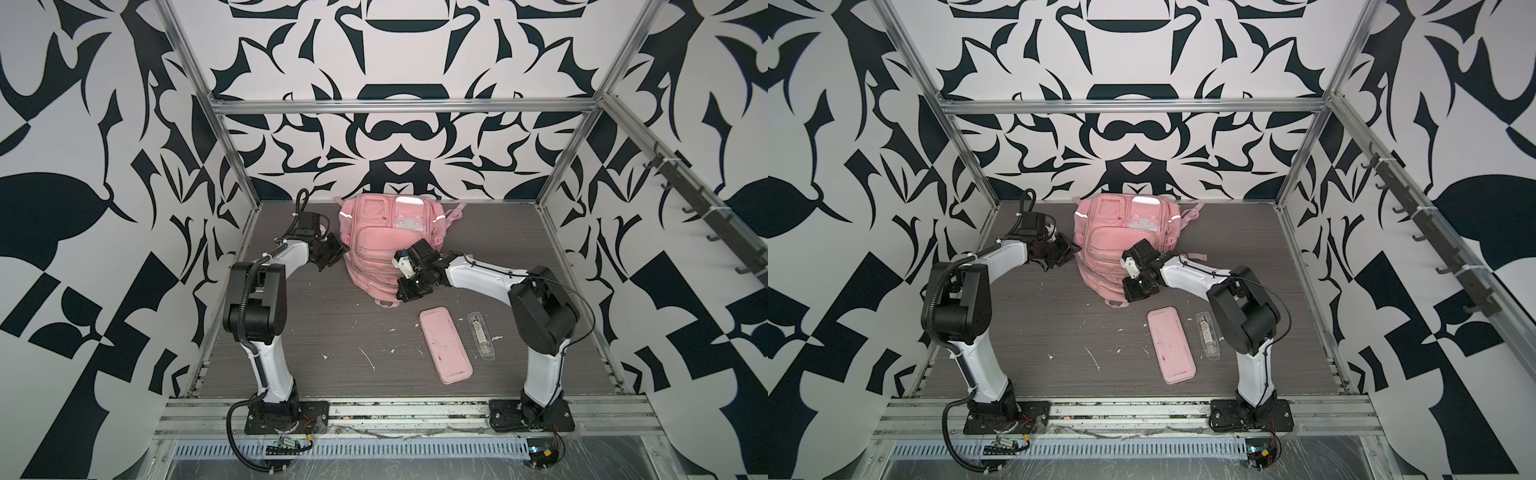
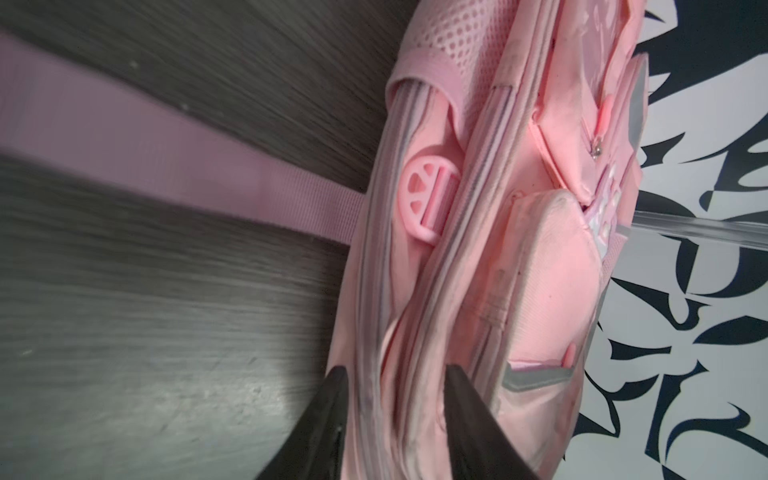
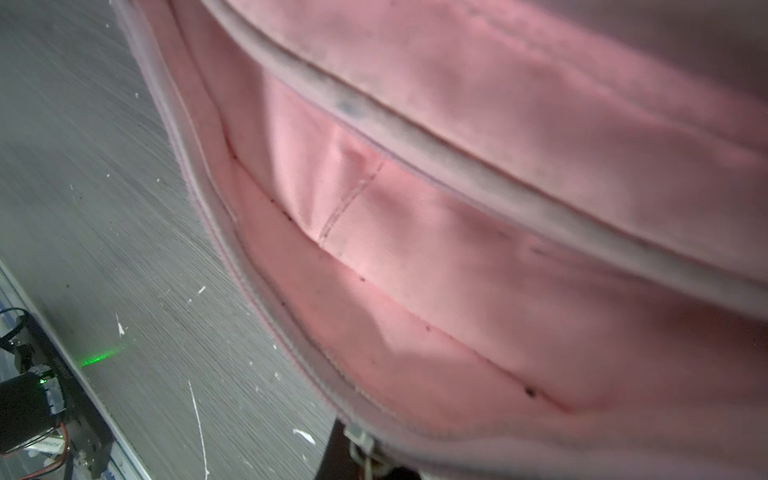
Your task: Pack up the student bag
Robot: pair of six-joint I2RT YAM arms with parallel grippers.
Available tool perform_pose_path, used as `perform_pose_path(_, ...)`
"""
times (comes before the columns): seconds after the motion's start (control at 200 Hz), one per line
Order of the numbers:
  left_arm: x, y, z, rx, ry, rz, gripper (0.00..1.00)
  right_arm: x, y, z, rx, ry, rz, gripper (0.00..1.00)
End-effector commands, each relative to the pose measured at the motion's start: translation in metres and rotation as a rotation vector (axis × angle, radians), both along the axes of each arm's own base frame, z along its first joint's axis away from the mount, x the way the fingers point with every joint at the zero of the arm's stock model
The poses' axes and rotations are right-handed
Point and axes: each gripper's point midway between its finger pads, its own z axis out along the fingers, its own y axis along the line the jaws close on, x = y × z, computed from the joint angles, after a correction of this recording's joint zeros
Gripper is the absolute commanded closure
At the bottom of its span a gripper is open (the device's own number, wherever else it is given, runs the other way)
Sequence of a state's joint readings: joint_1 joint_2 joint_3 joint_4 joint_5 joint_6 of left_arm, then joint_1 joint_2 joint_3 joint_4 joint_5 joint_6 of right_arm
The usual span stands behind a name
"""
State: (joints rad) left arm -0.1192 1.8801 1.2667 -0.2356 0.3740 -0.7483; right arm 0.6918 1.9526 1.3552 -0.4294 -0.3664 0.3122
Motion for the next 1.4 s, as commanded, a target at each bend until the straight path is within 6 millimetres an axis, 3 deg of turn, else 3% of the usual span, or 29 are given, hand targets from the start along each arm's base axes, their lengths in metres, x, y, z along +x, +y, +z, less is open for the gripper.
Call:
perform_pose_path(0.0,-0.018,0.002,0.020,0.012,-0.031,-0.011,0.47,-0.002,0.025,0.007,0.020,0.010,0.030,1.00)
perform_pose_path(0.16,-0.070,0.004,0.014,0.024,0.012,-0.047,0.46,0.003,0.056,0.012,0.069,0.005,0.056,1.00)
perform_pose_path(0.315,-0.112,-0.012,0.003,0.001,0.058,-0.090,0.46,0.004,0.078,0.020,0.105,0.002,0.081,1.00)
perform_pose_path(0.455,-0.119,-0.028,-0.008,-0.007,0.073,-0.116,0.48,-0.002,0.094,0.030,0.141,0.009,0.114,1.00)
perform_pose_path(0.645,-0.105,-0.035,-0.015,-0.013,0.066,-0.110,0.57,-0.017,0.100,0.036,0.139,0.014,0.150,1.00)
perform_pose_path(0.795,-0.100,-0.035,-0.017,0.001,0.063,-0.109,0.73,-0.023,0.092,0.040,0.129,0.005,0.156,1.00)
perform_pose_path(0.94,-0.097,-0.031,-0.015,0.035,0.056,-0.116,1.00,-0.031,0.076,0.041,0.086,0.000,0.168,1.00)
perform_pose_path(1.075,-0.094,-0.017,-0.013,0.058,0.050,-0.099,1.00,-0.033,0.052,0.030,0.030,0.025,0.164,1.00)
perform_pose_path(1.395,-0.089,0.029,-0.001,0.074,0.017,0.000,1.00,-0.010,-0.019,0.018,-0.009,0.067,0.036,1.00)
